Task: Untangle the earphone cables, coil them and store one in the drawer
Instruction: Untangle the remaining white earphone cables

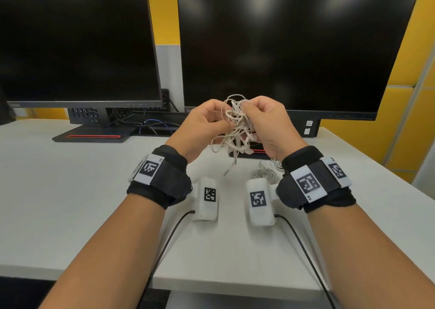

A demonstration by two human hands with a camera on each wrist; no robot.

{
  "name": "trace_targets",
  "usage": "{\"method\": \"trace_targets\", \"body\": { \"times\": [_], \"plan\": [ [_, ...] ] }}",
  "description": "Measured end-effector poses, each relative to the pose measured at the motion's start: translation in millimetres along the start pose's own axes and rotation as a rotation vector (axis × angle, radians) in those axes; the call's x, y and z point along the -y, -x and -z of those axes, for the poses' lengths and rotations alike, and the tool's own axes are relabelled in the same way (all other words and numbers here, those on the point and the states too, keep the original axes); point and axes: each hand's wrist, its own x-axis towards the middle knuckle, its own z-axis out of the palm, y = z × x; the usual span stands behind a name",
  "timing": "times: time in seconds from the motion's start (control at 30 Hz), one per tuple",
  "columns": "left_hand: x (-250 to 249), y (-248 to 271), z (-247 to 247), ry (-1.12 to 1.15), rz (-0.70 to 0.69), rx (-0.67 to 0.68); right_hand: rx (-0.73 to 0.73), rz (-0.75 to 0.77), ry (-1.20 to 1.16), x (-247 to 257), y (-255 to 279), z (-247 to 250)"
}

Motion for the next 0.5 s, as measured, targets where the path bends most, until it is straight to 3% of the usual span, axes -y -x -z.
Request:
{"method": "trace_targets", "body": {
  "times": [0.13, 0.33, 0.5],
  "plan": [
    [1.0, -3.6, 1.3, -0.008, 0.051, -0.100, -0.075, -0.028, 0.059, -1.8, -4.1, 2.2],
    [6.9, -9.6, 2.1, -0.010, 0.113, -0.297, -0.002, -0.066, -0.267, 4.1, -3.1, 4.9],
    [2.4, -6.8, -0.8, 0.170, 0.084, -0.314, 0.162, -0.008, 0.115, 1.1, 2.7, 0.8]
  ]
}}
